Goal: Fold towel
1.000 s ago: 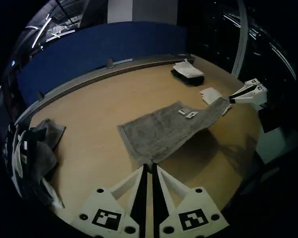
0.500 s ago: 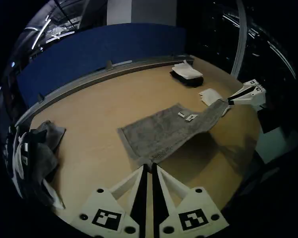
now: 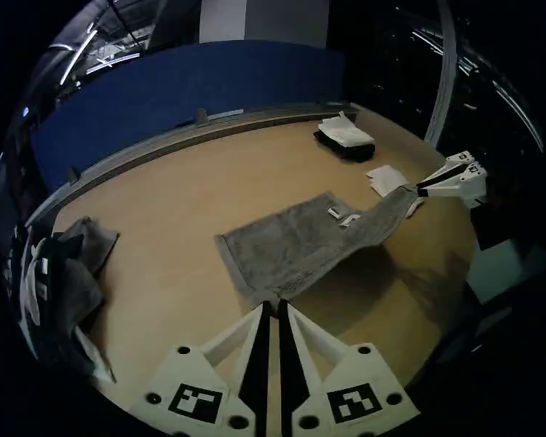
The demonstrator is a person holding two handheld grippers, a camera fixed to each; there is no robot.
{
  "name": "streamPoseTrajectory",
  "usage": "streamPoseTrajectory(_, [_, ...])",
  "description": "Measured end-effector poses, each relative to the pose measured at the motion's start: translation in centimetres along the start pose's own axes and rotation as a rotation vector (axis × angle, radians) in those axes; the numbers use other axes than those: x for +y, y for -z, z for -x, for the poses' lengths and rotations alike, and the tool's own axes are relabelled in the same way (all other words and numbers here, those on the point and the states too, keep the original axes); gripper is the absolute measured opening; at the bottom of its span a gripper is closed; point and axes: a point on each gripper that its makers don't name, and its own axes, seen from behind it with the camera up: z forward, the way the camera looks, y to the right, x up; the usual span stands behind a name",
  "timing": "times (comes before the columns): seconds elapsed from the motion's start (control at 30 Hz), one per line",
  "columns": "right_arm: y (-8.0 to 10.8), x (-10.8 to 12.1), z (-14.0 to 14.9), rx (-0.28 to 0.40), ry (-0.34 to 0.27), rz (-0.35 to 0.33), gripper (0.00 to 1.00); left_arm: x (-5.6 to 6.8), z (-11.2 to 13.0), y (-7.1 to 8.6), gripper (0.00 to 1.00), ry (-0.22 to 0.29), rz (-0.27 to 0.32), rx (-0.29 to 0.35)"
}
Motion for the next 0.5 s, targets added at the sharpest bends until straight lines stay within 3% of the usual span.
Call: streamPoseTrajectory(0.5, [-4.0,2.4,-0.7,-0.015,-0.039,0.018,0.06,-2.4,-1.9,-4.1,0.08,0.016,-0.004,-0.001])
